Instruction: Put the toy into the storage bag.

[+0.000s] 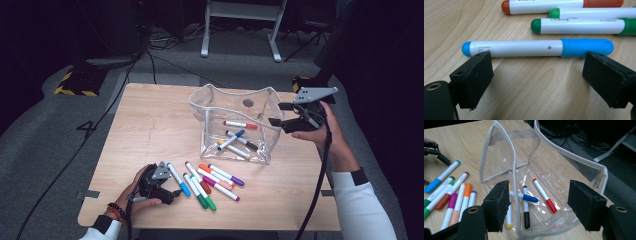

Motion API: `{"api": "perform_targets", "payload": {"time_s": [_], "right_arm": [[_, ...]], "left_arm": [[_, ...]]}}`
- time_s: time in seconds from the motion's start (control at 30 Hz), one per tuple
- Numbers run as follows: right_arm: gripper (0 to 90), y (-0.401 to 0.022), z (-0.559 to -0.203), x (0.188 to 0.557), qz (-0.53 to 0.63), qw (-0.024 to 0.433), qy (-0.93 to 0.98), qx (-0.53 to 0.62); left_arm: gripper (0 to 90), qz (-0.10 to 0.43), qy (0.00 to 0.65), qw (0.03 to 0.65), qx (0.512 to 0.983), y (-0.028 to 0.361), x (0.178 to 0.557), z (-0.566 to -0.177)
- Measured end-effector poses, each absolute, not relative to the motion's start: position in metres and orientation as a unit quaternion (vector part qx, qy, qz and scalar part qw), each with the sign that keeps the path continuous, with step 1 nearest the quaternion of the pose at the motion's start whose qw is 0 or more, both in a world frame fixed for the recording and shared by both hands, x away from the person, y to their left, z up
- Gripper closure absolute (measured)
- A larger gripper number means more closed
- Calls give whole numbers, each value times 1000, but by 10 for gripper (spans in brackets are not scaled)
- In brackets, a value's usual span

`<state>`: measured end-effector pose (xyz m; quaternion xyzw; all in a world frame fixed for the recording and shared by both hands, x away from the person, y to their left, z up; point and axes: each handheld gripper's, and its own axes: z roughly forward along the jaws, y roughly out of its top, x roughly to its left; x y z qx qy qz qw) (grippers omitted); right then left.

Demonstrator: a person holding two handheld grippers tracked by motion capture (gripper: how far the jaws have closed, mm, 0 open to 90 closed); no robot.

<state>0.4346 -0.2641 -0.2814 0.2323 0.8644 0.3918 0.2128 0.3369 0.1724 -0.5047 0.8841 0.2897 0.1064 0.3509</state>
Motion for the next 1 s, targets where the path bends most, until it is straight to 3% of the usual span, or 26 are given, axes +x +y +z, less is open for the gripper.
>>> {"api": "perform_targets", "payload": {"time_s": [0.27, 0.67, 1.0], "right_arm": [[313, -286, -294, 398, 416, 223, 852, 226], [287, -294, -346, 368, 422, 219, 850, 228], [396, -283, -406, 355, 419, 180, 861, 224]], "left_arm": [[101, 106, 290, 351, 884, 172, 337, -505], [100, 106, 289, 350, 884, 173, 337, -505], [101, 106, 289, 351, 884, 172, 337, -505]]}}
